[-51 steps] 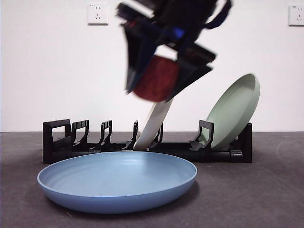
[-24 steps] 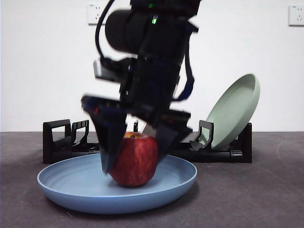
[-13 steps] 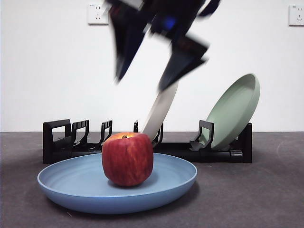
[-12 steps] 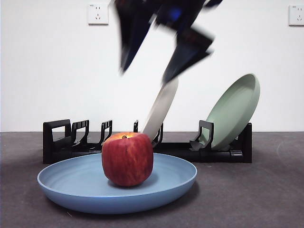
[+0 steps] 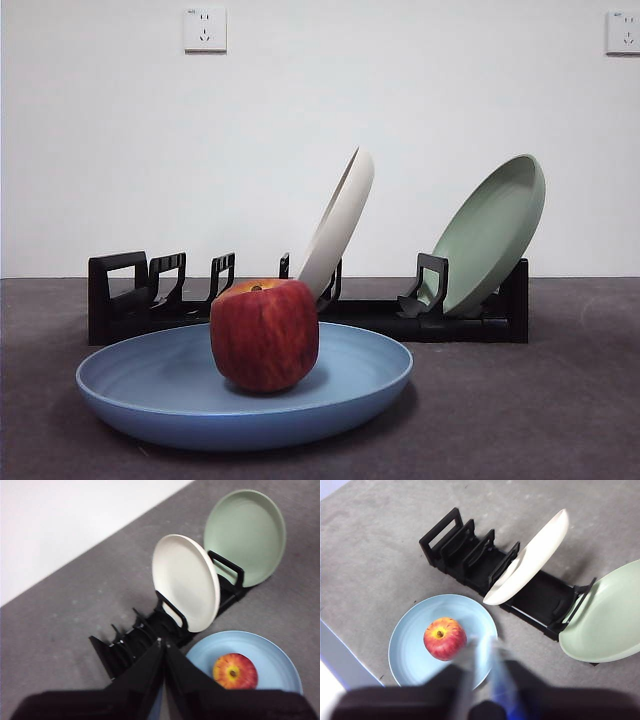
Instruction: Take the blue plate from the plate rack,put the plate on the table,take the apple from the table,put the apple in the plate
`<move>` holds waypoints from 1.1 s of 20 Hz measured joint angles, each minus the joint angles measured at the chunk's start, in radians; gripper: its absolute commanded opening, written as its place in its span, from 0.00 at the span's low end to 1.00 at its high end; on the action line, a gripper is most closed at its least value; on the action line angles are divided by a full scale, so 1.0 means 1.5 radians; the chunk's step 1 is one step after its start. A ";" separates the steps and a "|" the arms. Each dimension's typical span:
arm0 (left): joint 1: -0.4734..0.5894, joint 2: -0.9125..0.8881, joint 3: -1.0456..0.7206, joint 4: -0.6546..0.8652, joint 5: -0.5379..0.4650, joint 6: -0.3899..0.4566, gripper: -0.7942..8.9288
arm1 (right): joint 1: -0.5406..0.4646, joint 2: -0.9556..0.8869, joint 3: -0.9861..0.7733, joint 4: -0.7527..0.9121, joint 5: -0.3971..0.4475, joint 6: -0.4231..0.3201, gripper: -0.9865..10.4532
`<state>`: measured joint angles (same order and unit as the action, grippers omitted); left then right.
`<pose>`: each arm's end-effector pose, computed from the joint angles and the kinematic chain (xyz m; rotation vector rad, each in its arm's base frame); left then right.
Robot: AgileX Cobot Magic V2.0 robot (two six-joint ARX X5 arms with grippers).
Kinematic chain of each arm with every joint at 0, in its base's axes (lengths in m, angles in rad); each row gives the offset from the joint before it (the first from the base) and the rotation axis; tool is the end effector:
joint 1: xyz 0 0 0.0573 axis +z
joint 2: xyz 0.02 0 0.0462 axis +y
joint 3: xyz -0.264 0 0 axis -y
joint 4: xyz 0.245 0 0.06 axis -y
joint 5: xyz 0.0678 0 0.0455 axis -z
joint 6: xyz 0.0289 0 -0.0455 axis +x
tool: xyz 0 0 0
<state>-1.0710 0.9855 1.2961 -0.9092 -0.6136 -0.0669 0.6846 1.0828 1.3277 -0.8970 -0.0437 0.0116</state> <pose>0.0935 -0.1365 0.4040 0.3856 0.4156 -0.4289 0.1512 0.1250 0.3956 -0.1992 0.6363 0.6980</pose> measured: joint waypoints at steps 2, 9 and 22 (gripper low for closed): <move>0.028 -0.002 0.000 0.002 0.049 0.005 0.07 | -0.003 -0.014 -0.012 0.013 0.000 -0.003 0.08; 0.106 -0.107 -0.176 0.130 0.131 0.010 0.07 | -0.007 -0.113 -0.285 0.243 0.000 0.025 0.08; 0.115 -0.308 -0.493 0.275 0.132 -0.087 0.08 | -0.007 -0.171 -0.547 0.447 0.014 0.173 0.09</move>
<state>-0.8978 0.5232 0.5571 -0.4961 -0.4149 -0.1982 0.6739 0.8257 0.5076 -0.2264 -0.0231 0.2714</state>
